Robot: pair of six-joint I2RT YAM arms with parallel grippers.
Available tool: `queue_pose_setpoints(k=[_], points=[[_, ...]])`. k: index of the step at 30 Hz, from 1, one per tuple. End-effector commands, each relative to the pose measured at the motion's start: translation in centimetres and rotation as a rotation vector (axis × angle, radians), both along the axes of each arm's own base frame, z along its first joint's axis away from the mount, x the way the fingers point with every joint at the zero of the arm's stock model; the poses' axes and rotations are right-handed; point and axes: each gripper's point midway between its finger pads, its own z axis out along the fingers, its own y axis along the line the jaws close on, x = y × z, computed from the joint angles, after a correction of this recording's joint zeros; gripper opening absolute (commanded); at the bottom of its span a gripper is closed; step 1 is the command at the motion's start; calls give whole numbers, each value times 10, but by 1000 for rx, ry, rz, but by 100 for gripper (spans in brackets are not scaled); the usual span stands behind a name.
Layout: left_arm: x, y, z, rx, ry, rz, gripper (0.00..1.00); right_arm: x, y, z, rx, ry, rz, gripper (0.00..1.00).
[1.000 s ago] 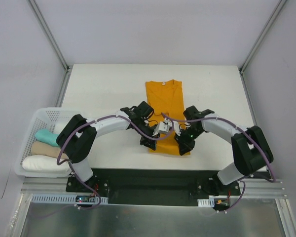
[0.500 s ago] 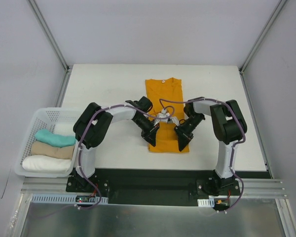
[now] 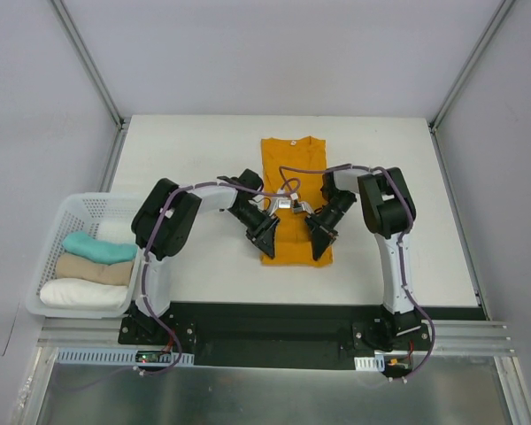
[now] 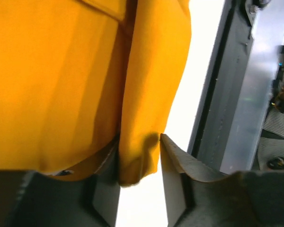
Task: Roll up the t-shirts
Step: Roll the T-shirt to the center of the board.
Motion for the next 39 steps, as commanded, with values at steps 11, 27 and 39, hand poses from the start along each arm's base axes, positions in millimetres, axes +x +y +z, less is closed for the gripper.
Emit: queue_pose_setpoints(k=[11, 27, 39], points=[[11, 42, 67, -17, -748, -126, 56, 5, 4, 15, -121, 320, -89, 1], [17, -1, 15, -28, -1250, -467, 70, 4, 4, 19, -88, 317, -85, 1], [0, 7, -23, 33, -1095, -641, 12, 19, -2, 62, 29, 109, -138, 96]])
